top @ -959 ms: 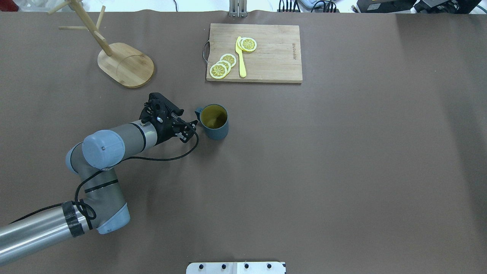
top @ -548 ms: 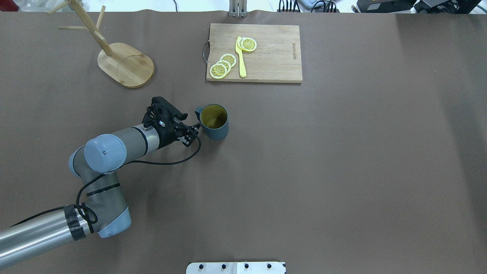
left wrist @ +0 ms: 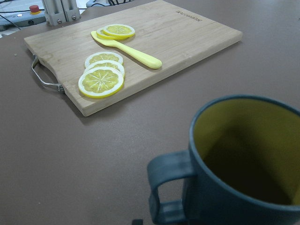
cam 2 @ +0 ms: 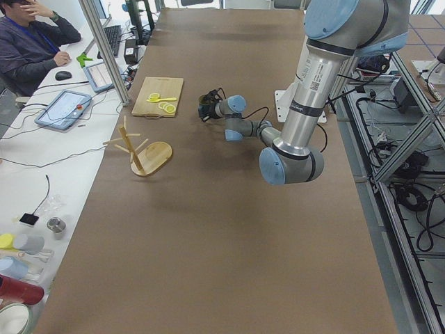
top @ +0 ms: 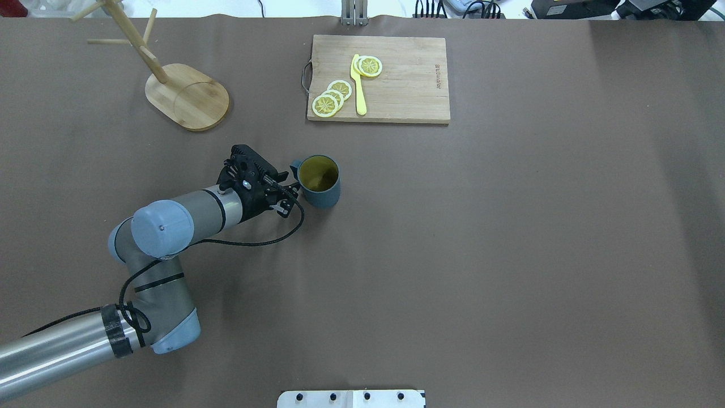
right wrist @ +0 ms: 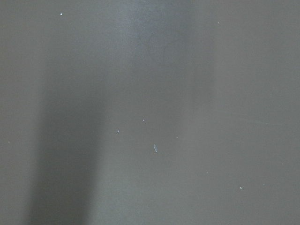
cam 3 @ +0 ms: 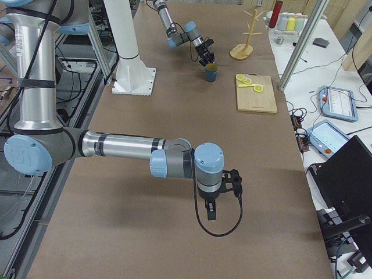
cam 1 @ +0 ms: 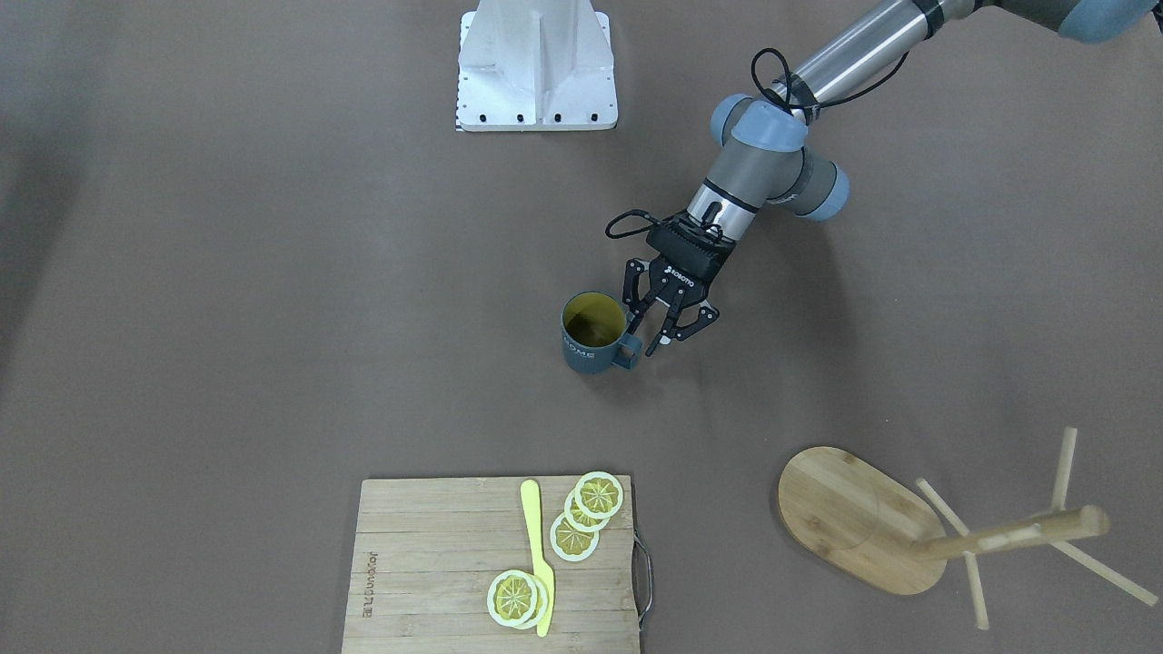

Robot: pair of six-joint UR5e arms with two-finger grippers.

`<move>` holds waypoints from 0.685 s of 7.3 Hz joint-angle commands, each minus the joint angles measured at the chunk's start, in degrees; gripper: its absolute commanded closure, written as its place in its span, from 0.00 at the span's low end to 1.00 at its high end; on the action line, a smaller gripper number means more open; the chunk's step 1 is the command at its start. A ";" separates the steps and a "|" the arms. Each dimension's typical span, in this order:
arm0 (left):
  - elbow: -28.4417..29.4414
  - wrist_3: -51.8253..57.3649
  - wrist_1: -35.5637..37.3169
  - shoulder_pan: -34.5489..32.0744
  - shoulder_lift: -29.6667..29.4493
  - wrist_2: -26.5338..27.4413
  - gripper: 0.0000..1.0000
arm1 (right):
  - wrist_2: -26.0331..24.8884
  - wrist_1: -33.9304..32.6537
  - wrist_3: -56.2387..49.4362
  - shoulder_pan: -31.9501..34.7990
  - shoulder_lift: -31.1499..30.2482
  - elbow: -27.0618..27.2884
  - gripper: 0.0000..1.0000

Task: Hang cup on storage rack
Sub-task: 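Close the left gripper on the blue mug's handle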

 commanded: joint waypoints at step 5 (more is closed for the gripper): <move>0.36 0.09 0.13 -0.70 -0.65 0.18 0.59 | 0.02 0.00 0.01 0.00 -0.09 0.09 0.00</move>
